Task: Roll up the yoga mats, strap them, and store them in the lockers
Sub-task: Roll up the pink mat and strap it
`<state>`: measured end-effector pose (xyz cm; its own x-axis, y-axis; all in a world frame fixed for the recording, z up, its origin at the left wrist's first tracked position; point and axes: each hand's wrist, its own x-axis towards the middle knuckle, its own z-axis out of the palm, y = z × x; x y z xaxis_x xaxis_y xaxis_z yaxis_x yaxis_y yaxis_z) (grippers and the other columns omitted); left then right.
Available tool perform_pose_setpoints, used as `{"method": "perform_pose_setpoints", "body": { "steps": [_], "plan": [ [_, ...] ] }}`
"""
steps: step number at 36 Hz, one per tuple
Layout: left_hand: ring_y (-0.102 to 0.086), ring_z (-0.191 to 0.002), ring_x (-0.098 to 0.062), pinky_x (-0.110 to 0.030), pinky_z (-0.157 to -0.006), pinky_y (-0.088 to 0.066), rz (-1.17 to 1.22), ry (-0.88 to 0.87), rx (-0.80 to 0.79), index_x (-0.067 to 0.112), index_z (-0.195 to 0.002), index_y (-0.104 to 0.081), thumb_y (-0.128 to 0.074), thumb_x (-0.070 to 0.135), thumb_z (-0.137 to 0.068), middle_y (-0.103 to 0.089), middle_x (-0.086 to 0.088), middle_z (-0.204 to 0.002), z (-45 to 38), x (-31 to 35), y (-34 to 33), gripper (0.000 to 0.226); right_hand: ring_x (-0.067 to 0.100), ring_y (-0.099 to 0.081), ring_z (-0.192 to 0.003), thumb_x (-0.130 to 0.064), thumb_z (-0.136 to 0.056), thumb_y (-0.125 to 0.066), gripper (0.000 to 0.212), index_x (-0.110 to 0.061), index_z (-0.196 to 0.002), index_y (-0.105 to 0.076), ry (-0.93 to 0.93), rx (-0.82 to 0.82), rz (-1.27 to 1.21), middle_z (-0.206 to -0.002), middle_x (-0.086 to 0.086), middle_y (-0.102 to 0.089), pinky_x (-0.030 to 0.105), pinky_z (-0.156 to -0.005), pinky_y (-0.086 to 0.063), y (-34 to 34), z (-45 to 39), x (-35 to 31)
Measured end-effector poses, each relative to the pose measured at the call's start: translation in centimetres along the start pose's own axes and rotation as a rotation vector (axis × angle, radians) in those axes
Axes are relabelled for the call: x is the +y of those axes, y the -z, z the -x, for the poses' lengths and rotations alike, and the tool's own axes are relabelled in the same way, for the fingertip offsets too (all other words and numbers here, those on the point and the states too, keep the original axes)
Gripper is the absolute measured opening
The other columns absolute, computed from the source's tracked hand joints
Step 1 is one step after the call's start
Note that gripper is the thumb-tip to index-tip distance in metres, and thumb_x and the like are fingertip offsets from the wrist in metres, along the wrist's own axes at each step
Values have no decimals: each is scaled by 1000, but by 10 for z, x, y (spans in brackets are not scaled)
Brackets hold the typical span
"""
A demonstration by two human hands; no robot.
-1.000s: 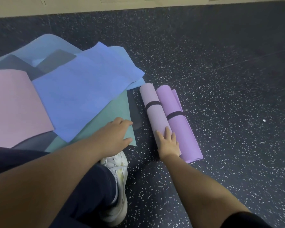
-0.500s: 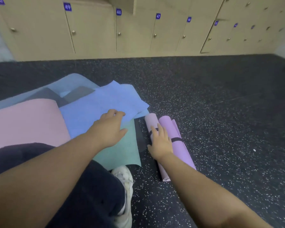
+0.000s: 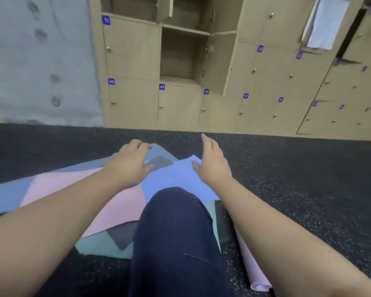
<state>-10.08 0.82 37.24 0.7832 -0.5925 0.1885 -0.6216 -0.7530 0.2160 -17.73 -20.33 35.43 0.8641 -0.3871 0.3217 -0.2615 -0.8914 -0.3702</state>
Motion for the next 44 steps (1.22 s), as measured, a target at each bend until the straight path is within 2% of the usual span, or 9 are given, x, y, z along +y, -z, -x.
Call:
{"method": "perform_pose_setpoints", "body": {
  "steps": [4, 9, 11, 15, 18, 26, 32, 38, 44],
  "plan": [
    [-34, -133, -25, -41, -102, -38, -91, 42, -1, 20, -146, -29, -47, 38, -98, -28, -1, -148, 24, -43, 14, 55, 27, -33, -136, -25, -95, -60, 75, -16, -153, -15, 81, -1, -12, -154, 7, -25, 44, -102, -40, -2, -15, -45],
    [-35, -133, -22, -36, -101, -39, -160, 146, -53, 21, -146, -27, -44, 40, -99, -27, 0, -149, 49, -96, 6, 54, 24, -34, -137, -22, -94, -60, 76, -18, -154, -13, 185, -86, -64, -156, 4, -22, 38, -102, -40, -36, -18, -89],
    [-35, -133, -22, -38, -103, -38, -136, 220, -82, 22, -147, -27, -43, 42, -99, -26, 0, -150, 53, -111, -3, 55, 23, -34, -138, -23, -95, -59, 77, -18, -155, -10, 213, -153, -65, -157, 3, -21, 37, -99, -43, -58, -15, -97],
    [-41, -131, -26, -38, -105, -36, 60, 318, -29, 18, -146, -32, -47, 40, -98, -29, -4, -151, 41, -129, -14, 55, 25, -37, -135, -27, -96, -57, 78, -18, -155, -7, 223, -258, 3, -158, 3, -17, 39, -93, -44, -94, -16, -99],
    [-38, -134, -27, -39, -107, -34, 151, 364, 17, 16, -146, -34, -49, 36, -98, -32, -6, -150, 30, -141, -23, 53, 27, -35, -137, -28, -96, -57, 78, -19, -155, -6, 221, -322, 46, -159, 2, -16, 40, -96, -40, -116, -21, -93],
    [-35, -132, -31, -41, -107, -34, 178, 433, -131, 18, -145, -34, -51, 38, -97, -28, -8, -149, -3, -175, -66, 54, 29, -29, -140, -30, -95, -58, 80, -23, -155, -4, 154, -516, 136, -161, 7, -7, 42, -104, -39, -191, -31, -63],
    [-35, -132, -27, -42, -104, -37, 68, 409, -254, 23, -144, -35, -48, 38, -98, -26, -5, -149, -22, -192, -120, 50, 28, -27, -142, -29, -97, -55, 78, -27, -155, -4, 150, -639, 145, -162, 6, -2, 41, -105, -36, -240, -36, -47],
    [-10, -145, -25, -41, -111, -28, 15, 340, -457, 30, -148, -24, -40, 34, -101, -5, -6, -159, -23, -195, -195, 50, 29, -28, -140, -25, -97, -53, 73, -30, -155, -8, 154, -760, 151, -162, 6, -2, 39, -105, -36, -288, -31, -26],
    [6, -149, -26, -43, -116, -18, 65, 244, -561, 35, -149, -25, -40, 31, -101, 4, -3, -161, -22, -182, -266, 50, 27, -27, -141, -22, -97, -49, 68, -40, -153, -14, 113, -878, 160, -162, 3, -2, 39, -106, -34, -331, -22, -5]
  ]
}}
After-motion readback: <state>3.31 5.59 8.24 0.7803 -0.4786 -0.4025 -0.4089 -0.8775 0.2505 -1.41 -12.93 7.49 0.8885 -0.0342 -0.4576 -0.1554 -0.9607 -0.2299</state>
